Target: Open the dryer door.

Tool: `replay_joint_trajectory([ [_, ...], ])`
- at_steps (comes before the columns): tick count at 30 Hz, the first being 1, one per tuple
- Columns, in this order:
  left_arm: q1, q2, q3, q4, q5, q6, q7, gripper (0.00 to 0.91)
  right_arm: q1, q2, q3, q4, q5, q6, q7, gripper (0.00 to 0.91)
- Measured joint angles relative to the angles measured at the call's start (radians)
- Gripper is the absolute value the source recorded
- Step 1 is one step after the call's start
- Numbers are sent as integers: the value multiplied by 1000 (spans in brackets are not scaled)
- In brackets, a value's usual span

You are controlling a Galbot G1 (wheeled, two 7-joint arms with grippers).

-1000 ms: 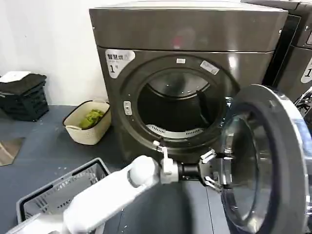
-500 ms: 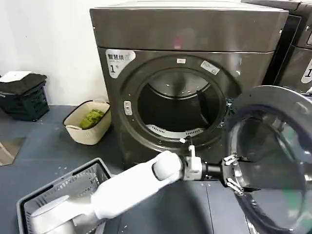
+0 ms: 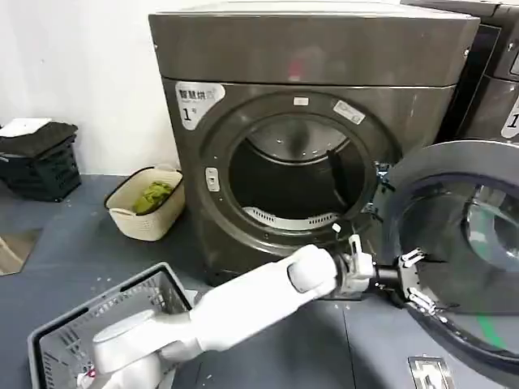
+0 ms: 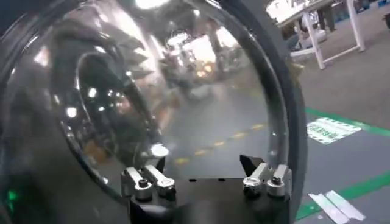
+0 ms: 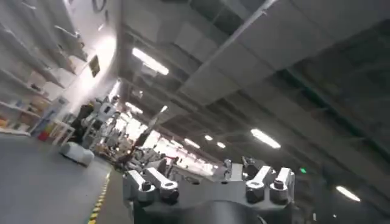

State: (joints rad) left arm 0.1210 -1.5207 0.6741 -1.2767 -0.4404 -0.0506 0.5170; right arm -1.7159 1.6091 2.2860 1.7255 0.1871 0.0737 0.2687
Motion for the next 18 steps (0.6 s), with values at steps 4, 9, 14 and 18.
replay_joint_trajectory([
  [4,-7,-28,-5,19,1,11,-15,907,3,0,14,-8,35,-7,-1,907],
  [9,-11,-48,-13,32,11,21,-32,907,5,0,29,-23,38,-4,1,907],
  [14,0,-35,-9,6,6,37,-18,907,4,0,35,-43,47,34,8,907],
  [18,23,-1,-9,-49,4,49,-6,907,2,0,38,-50,68,44,-2,907],
])
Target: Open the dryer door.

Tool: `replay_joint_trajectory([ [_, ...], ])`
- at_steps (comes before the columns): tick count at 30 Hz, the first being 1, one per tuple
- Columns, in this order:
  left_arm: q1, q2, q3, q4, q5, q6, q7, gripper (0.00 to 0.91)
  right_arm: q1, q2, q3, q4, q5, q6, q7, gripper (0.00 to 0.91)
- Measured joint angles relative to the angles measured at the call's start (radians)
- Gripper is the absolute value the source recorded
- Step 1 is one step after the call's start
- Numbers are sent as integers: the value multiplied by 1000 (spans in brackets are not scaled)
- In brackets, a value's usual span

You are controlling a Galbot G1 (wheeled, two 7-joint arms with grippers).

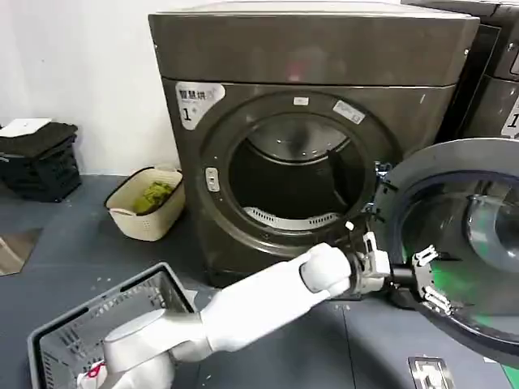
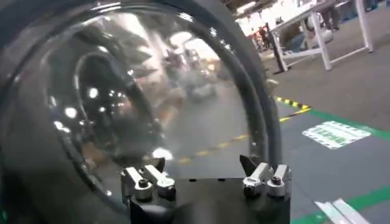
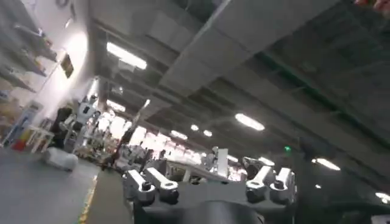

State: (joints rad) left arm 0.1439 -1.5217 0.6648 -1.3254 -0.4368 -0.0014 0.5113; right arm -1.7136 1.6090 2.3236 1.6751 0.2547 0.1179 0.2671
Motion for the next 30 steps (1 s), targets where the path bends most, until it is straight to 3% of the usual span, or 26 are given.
replay_joint_trajectory([
  [20,115,259,-72,-428,-20,24,12,907,-7,0,-24,-27,-3,23,-27,907],
  [30,155,420,-116,-570,18,-27,36,907,5,0,-52,-50,-26,30,-31,907],
])
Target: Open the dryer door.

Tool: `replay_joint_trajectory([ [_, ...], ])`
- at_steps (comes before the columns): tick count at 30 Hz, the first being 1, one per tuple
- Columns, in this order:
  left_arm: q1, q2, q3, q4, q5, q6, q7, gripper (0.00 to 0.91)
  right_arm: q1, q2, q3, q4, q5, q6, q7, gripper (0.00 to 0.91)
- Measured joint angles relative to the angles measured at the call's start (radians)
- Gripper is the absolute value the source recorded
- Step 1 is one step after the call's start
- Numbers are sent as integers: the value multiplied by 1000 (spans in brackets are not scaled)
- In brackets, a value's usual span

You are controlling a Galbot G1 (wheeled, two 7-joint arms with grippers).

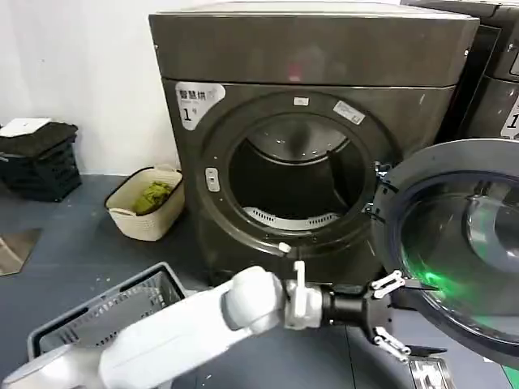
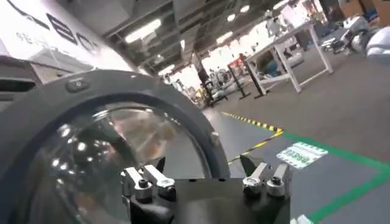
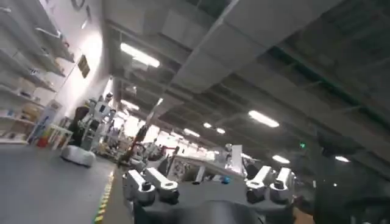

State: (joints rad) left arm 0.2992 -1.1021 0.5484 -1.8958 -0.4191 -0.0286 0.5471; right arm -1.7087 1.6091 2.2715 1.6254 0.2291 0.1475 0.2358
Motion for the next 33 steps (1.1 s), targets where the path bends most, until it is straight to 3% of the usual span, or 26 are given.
replay_joint_trajectory([
  [9,46,156,-66,-39,77,-99,32,907,0,0,-24,-22,-7,8,-7,907],
  [17,116,295,-157,-14,249,-224,54,907,4,-45,-55,-50,-16,14,-12,907],
  [24,227,410,-270,6,386,-334,69,907,17,-85,-87,-63,-31,16,-12,907],
  [33,411,564,-478,31,548,-534,96,907,33,-128,-136,-79,-52,18,-13,907],
])
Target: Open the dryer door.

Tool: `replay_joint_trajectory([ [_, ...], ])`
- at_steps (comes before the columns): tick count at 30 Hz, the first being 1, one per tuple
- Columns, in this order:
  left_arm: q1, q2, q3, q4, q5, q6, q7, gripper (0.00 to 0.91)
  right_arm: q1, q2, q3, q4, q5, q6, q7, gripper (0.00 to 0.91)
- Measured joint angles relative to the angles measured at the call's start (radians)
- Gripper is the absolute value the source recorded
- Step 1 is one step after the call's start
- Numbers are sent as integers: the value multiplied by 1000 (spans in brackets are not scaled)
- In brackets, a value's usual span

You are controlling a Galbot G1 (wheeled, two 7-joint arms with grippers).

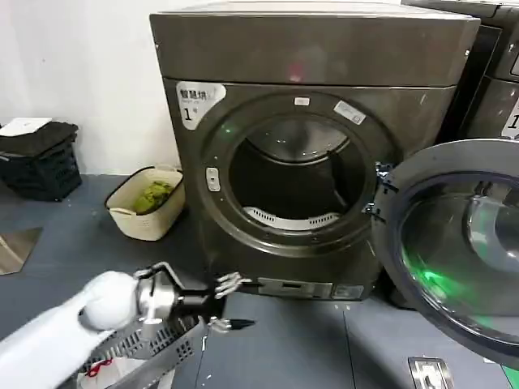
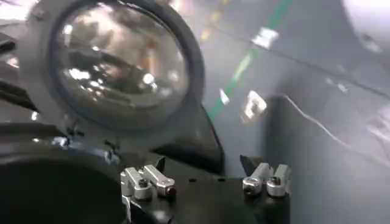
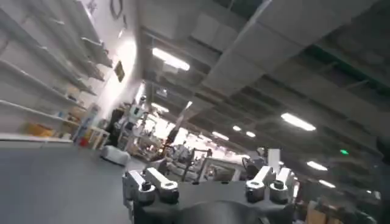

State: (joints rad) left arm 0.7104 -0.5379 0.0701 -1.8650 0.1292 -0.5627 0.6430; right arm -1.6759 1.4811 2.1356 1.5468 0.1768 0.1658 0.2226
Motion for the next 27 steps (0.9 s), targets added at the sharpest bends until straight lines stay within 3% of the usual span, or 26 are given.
replay_joint_trajectory([
  [12,197,208,-245,22,293,-263,32,907,9,-31,-55,-26,-1,24,-8,907],
  [27,428,389,-463,0,743,-263,-59,907,20,-54,-95,-78,-2,65,-23,907],
])
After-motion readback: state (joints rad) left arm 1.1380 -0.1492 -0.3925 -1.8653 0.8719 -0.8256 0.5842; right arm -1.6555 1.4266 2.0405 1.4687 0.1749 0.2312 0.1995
